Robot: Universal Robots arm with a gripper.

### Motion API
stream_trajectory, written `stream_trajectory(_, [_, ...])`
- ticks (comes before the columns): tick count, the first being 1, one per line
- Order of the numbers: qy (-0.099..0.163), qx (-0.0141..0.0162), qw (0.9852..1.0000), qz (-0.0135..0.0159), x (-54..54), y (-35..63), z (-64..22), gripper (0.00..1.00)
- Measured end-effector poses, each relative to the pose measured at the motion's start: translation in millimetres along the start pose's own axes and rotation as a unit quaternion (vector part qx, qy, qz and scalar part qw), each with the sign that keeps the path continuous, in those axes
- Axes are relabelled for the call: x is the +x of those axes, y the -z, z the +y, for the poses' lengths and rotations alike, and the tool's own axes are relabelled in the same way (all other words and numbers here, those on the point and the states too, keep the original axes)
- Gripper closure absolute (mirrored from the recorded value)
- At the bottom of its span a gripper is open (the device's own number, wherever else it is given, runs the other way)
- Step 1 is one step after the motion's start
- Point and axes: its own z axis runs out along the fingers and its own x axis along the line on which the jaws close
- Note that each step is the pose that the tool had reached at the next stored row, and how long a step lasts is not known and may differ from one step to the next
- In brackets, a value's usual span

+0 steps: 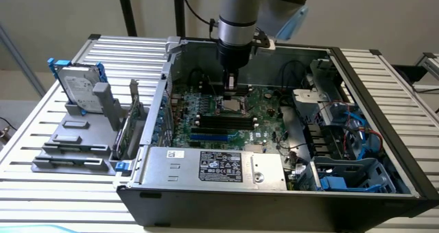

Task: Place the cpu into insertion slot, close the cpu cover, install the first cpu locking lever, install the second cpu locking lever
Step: 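Close the cpu cover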

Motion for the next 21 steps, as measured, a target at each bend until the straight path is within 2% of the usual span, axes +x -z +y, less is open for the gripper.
stream_trajectory(6, [0.0, 0.0065, 1.0, 0.0022, -1.4, 9.1, 26.3, 0.89])
stream_trajectory(15, [0.0, 0.0165, 0.9999, 0.0038, -4.3, 30.3, 64.6, 0.89])
stream_trajectory(21, [0.0, 0.0232, 0.9997, 0.0064, -5.5, 39.5, 90.4, 0.89])
